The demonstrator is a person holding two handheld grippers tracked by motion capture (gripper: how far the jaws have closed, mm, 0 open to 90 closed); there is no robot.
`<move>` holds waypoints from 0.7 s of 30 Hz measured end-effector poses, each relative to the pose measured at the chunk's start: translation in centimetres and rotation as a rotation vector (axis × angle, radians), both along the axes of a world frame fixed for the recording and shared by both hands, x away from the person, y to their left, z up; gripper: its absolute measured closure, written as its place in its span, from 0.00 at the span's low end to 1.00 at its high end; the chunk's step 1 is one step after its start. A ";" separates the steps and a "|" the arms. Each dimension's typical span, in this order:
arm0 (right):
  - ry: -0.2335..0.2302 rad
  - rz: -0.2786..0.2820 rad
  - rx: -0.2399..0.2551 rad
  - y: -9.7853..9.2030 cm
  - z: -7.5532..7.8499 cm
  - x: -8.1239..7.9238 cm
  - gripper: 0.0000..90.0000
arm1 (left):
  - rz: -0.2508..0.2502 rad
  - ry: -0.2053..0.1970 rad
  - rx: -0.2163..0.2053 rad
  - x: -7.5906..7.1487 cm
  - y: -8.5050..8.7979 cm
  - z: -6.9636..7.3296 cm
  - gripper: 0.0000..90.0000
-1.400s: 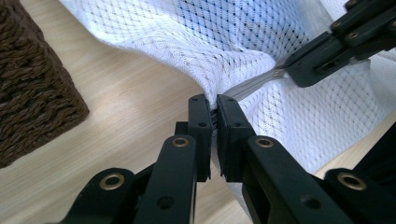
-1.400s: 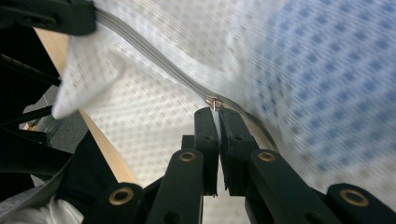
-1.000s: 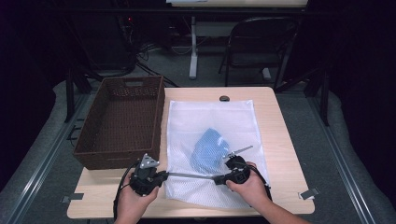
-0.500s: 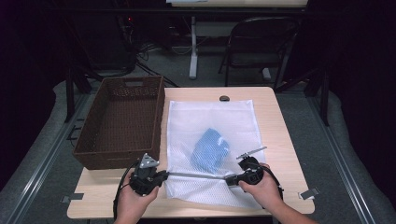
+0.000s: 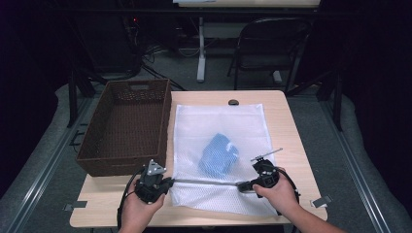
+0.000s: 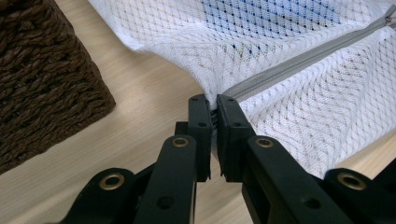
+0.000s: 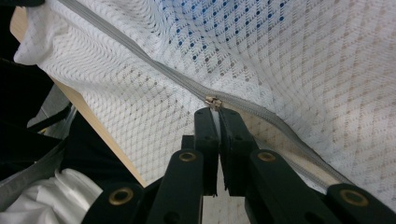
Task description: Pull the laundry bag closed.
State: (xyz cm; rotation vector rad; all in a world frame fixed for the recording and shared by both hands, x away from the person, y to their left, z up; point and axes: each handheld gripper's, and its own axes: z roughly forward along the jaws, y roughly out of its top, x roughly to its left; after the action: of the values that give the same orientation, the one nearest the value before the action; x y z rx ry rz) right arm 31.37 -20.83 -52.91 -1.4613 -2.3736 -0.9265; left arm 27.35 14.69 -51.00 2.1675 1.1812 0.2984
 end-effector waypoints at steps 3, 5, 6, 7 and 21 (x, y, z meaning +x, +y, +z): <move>0.030 0.008 -0.044 0.4 0.3 0.1 0.96 | 0.000 0.002 0.005 0.0 0.0 0.0 0.95; 0.035 0.014 -0.053 0.6 0.3 0.2 0.96 | -0.002 0.000 -0.001 0.0 0.0 -0.1 0.95; 0.040 0.020 -0.063 0.6 0.4 0.3 0.96 | -0.003 0.002 -0.004 0.0 0.1 -0.1 0.95; 0.049 0.016 -0.067 0.7 0.5 0.3 0.96 | 0.001 0.005 -0.007 0.0 0.0 -0.2 0.95; 0.079 -0.020 -0.063 0.1 0.8 0.4 0.96 | 0.006 0.017 0.015 0.1 0.2 -0.3 0.95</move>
State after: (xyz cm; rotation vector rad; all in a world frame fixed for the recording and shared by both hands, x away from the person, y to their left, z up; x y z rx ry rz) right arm 31.73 -20.69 -52.07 -1.5178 -2.3553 -0.7902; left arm 27.49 14.86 -51.30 2.1844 1.1981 0.2930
